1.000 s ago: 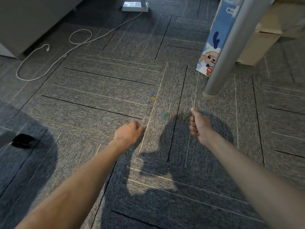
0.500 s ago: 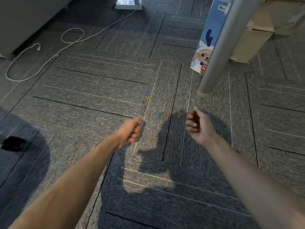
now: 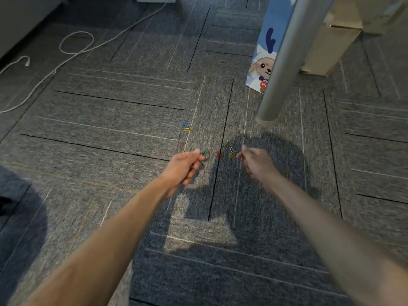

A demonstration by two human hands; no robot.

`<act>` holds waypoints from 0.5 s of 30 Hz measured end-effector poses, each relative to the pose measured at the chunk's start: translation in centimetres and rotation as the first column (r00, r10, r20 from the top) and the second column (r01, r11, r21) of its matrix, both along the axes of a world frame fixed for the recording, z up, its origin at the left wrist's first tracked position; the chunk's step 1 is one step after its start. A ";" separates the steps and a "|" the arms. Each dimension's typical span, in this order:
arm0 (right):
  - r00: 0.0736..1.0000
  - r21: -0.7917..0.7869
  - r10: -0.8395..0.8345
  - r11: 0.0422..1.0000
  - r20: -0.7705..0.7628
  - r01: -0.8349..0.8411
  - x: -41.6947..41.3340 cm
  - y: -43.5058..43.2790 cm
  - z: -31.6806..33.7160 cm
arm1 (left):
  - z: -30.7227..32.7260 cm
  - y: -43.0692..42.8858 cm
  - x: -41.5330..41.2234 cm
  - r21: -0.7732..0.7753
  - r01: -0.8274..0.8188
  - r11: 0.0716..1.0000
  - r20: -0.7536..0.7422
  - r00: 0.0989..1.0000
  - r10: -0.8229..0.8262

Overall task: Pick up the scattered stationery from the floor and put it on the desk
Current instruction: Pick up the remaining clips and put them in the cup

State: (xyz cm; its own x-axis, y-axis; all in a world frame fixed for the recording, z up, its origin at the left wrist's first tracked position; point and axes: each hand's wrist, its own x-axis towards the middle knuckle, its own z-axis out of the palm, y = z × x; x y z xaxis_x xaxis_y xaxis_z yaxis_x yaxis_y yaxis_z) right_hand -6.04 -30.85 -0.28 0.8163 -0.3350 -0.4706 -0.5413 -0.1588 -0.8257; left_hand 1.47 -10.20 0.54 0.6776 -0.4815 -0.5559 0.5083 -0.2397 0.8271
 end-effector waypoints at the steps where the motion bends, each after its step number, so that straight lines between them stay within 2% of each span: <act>1: 0.999 -0.108 0.043 0.993 0.011 -0.041 0.4 -0.2 -0.1 | -0.1 -0.2 0.3 -0.016 -0.022 1.000 -0.016 1.000 0.022; 3: 0.988 -0.315 0.152 0.939 0.013 -0.140 1.2 -0.6 -0.3 | -0.5 -0.4 1.0 -0.007 -0.053 0.999 -0.013 0.998 0.053; 6: 0.930 -0.573 0.358 0.746 -0.084 -0.339 2.3 -1.4 -0.4 | -1.1 -0.7 2.1 0.125 -0.006 0.992 0.090 0.996 -0.005; 8: 0.901 -0.609 0.408 0.680 -0.149 -0.408 3.0 -1.8 -0.2 | -1.2 -1.0 2.4 0.247 0.010 0.969 0.177 0.983 -0.055; 9: 0.906 -0.567 0.395 0.716 -0.151 -0.407 3.4 -1.8 -0.1 | -1.3 -1.1 2.5 0.304 0.002 0.953 0.229 0.971 -0.075; 10: 0.928 -0.449 0.352 0.814 -0.121 -0.368 3.7 -1.9 0.0 | -1.2 -1.3 2.5 0.349 -0.014 0.937 0.283 0.955 -0.091; 11: 0.959 -0.225 0.277 0.932 -0.063 -0.284 3.9 -2.1 -0.1 | -1.2 -1.5 2.4 0.374 -0.028 0.927 0.323 0.941 -0.103; 12: 0.986 0.086 0.165 0.983 0.011 -0.165 4.0 -2.2 -0.2 | -1.3 -1.6 2.4 0.370 -0.030 0.929 0.337 0.936 -0.104; 13: 0.998 0.405 0.020 0.913 0.067 -0.045 3.8 -2.4 -0.1 | -1.4 -1.7 2.4 0.343 -0.025 0.939 0.323 0.942 -0.093; 14: 0.986 0.655 -0.137 0.754 0.093 0.043 3.5 -2.4 -0.1 | -1.5 -1.8 2.4 0.305 -0.018 0.952 0.292 0.953 -0.076; 15: 0.954 0.817 -0.288 0.568 0.079 0.104 3.2 -2.3 -0.2 | -1.5 -1.8 2.5 0.264 -0.020 0.964 0.256 0.965 -0.050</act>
State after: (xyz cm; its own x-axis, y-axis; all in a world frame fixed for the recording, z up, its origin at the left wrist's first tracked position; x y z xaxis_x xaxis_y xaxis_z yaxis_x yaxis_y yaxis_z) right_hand -2.84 -33.16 -0.52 0.8761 -0.0627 -0.4781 -0.3014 0.7026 -0.6445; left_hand 3.97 -12.03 -1.00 0.8081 -0.3543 -0.4705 0.2803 -0.4713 0.8362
